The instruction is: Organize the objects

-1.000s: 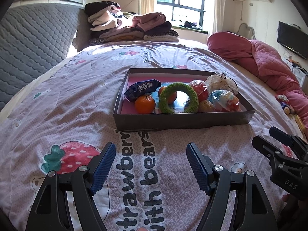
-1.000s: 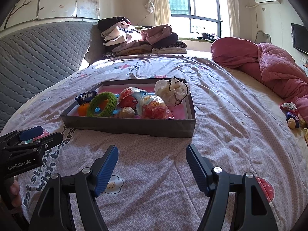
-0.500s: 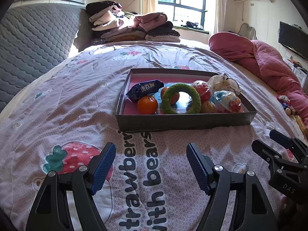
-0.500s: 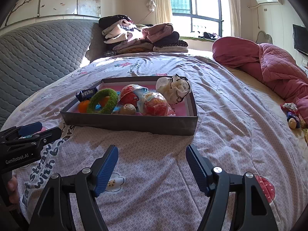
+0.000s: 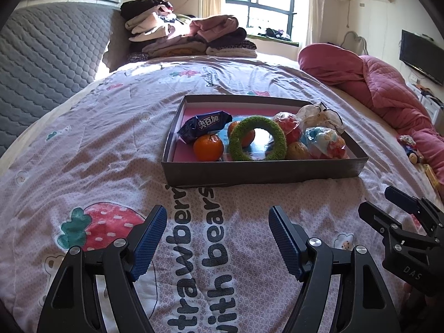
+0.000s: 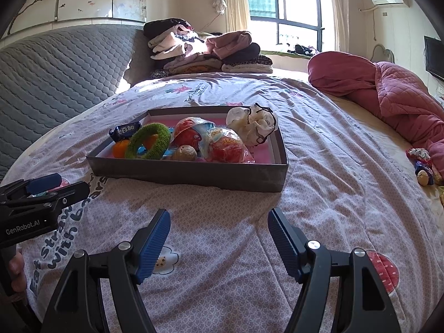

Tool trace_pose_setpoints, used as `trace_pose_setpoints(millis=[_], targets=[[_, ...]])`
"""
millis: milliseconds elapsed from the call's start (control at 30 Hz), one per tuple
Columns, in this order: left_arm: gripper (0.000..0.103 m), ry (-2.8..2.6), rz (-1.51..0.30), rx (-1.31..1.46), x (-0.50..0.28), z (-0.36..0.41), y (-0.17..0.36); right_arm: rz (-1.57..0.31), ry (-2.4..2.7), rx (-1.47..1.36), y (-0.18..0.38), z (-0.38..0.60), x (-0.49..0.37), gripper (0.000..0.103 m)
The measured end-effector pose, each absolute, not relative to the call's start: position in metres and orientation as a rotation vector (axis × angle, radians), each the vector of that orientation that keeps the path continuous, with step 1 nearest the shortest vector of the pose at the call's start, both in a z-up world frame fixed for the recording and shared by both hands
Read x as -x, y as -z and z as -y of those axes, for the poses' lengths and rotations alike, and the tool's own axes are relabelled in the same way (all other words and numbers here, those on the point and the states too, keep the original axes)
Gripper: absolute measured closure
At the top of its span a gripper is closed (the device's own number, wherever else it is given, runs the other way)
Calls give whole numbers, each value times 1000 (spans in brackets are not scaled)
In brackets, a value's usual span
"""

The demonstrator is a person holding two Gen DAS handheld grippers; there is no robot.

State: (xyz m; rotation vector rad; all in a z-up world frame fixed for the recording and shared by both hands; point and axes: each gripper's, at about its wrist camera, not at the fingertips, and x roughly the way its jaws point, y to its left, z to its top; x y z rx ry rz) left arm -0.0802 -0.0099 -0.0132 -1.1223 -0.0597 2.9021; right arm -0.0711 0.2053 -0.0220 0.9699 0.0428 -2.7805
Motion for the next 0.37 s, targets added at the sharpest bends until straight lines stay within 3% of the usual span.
trace_pose_setpoints(millis=[367], targets=[[26,-2916,30,1089,78,7,13,-25,2771,-992,26,-206,74,31]])
